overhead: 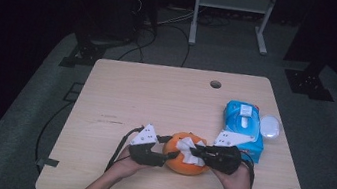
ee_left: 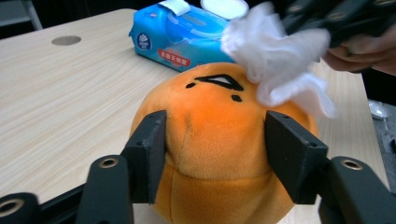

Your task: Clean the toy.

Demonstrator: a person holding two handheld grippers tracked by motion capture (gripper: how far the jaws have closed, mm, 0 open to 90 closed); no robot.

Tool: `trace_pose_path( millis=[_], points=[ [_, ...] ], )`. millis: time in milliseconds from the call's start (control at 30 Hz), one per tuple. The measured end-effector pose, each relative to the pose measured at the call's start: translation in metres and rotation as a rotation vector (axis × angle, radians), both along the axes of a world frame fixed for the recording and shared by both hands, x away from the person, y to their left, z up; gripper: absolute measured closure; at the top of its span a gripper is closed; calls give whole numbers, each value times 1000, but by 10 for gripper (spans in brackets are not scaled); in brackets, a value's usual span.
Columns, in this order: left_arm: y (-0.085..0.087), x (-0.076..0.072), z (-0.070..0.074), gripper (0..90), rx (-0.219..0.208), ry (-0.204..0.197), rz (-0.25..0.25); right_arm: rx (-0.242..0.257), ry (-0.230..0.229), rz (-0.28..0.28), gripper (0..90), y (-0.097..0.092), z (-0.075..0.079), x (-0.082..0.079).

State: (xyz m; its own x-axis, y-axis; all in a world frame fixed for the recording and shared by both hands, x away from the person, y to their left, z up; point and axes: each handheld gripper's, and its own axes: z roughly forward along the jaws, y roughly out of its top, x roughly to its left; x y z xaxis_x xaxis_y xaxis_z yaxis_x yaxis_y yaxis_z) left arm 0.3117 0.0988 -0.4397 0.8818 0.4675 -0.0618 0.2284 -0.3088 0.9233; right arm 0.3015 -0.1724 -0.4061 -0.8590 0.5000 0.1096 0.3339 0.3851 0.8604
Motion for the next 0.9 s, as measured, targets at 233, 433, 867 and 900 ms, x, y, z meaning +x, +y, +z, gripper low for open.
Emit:
trace_pose_path(
  millis=[233, 433, 867, 900],
  points=[
    [11, 5, -4, 426, 10, 46, 11, -30, 4, 50, 823, 10, -5, -1],
    [16, 6, -7, 426, 14, 61, 11, -29, 32, -24, 823, -14, -9, 8],
    [8, 4, -3, 412, -25, 4, -19, -42, 22, -34, 822, -13, -9, 8],
    [9, 4, -4, 423, -30, 19, -17, -31, 25, -30, 821, -13, -7, 7]
  ],
)
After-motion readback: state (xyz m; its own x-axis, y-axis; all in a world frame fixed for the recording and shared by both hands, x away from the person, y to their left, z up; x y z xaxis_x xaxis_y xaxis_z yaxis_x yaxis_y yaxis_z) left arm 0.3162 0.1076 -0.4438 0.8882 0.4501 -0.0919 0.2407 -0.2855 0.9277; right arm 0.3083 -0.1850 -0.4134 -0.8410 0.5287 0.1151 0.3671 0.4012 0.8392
